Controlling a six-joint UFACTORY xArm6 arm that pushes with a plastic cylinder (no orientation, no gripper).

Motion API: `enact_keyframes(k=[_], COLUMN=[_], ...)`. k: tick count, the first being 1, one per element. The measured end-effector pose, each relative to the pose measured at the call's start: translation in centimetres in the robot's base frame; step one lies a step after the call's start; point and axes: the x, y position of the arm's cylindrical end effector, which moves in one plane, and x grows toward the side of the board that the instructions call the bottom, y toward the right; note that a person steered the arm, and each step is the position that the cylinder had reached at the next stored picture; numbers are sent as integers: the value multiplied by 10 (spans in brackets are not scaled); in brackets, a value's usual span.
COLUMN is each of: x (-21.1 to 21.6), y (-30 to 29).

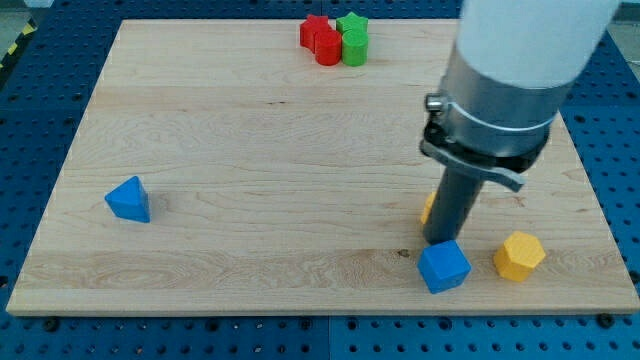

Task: Nudge the blue cube right a bit

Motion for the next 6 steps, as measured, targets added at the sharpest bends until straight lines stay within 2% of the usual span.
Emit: enact_keyframes(k=[2,4,5,6], x=[0,12,41,65], y=[5,-59,-89,-79])
